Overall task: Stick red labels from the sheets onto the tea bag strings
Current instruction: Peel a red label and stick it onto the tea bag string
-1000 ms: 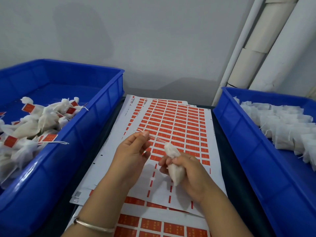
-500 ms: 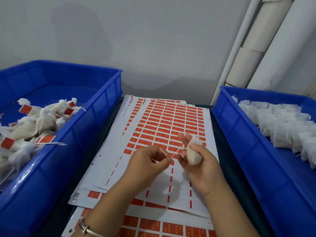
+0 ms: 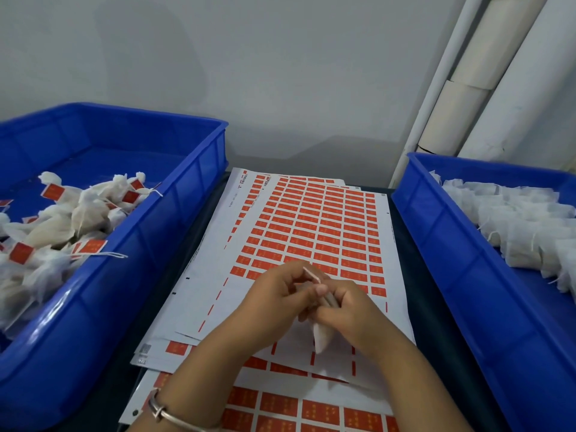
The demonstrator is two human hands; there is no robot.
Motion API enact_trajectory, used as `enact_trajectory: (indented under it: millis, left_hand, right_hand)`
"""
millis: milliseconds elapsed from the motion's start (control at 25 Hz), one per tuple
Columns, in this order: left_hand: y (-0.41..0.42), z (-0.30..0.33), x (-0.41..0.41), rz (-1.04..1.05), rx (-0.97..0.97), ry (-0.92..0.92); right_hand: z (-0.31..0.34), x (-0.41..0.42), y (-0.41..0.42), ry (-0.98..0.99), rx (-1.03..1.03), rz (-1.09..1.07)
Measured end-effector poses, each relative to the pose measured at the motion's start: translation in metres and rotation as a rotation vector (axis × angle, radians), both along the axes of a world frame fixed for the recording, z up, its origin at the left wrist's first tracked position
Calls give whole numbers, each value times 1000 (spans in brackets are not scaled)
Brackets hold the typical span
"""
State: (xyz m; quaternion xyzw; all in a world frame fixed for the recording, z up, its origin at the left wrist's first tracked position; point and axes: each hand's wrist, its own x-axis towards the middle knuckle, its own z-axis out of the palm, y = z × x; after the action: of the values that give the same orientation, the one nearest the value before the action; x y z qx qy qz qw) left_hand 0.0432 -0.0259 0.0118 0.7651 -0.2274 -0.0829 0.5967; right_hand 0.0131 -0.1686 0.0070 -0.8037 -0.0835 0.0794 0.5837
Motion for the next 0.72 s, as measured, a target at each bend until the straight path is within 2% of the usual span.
enact_trajectory:
  millis: [160,280,480,720]
  left_hand:
    - [-1,-1,0,134,76,-32]
    - [-2,-3,0,154,124,-68]
    - [-2,-6,3,145,-16,67]
    - [-16,-9,-1,405,-131,104]
  right_hand:
    - [-6,0,5,-25,0,-13]
    - [-7,1,4,-50,18,-39]
    - [-7,0,9,-77,-6,-49]
    - [-5,-3,25,-158,-7,-314]
